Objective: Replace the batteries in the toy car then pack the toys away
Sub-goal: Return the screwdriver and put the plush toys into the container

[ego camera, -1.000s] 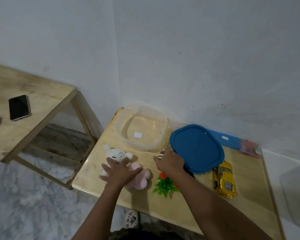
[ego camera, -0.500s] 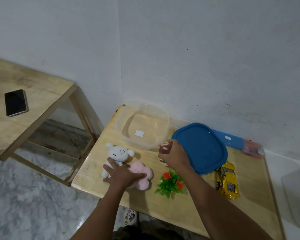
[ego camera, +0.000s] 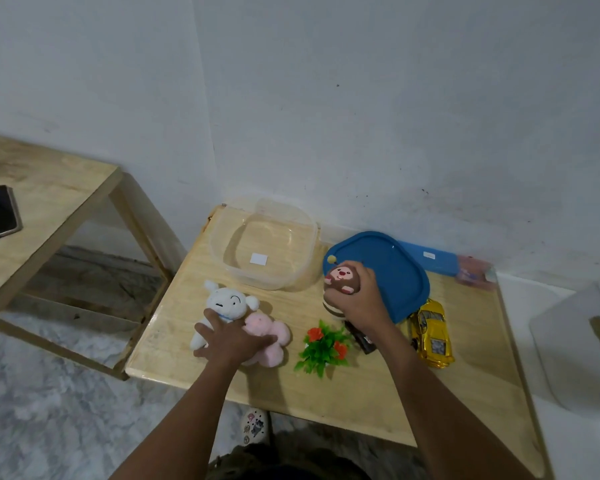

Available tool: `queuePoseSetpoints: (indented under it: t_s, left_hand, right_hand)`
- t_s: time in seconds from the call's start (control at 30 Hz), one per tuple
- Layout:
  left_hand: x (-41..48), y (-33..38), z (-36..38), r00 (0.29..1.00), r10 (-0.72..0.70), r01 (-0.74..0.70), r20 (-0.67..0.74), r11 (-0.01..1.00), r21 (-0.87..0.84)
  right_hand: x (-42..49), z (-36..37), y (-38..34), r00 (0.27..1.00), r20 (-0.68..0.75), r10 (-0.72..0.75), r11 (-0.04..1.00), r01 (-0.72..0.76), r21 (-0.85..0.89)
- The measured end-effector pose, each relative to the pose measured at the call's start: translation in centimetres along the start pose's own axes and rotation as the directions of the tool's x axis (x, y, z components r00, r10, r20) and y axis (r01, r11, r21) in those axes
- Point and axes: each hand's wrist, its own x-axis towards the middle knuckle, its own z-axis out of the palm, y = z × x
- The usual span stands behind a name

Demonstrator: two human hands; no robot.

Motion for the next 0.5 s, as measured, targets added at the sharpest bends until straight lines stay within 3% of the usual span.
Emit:
queuePoseSetpoints:
  t_s: [0.2, 0.33, 0.5]
  left_hand:
    - [-1.0, 1.3, -0.2, 0.996, -0.049, 0.047, -0.073, 0.998, -0.029]
    - [-0.8, 1.1, -0.1, 0.998, -0.039, 0.039, -0.051, 0.999, 0.005]
    - [-0.5, 0.8, -0.3, 0.999, -0.027, 0.027, -0.022, 1.0, 0.009]
  right_hand:
    - [-2.9, -2.5, -0.5, 0.994, 0.085, 0.063, 0.983, -0.076, 0.167]
    - [-3.8, -3.1, -1.7, 0.993, 0.056, 0.106, 0.947, -0.118, 0.298]
    - [-4.3, -4.4, -1.4, 0.936, 0.321, 0.145, 0.787, -0.305, 0.536]
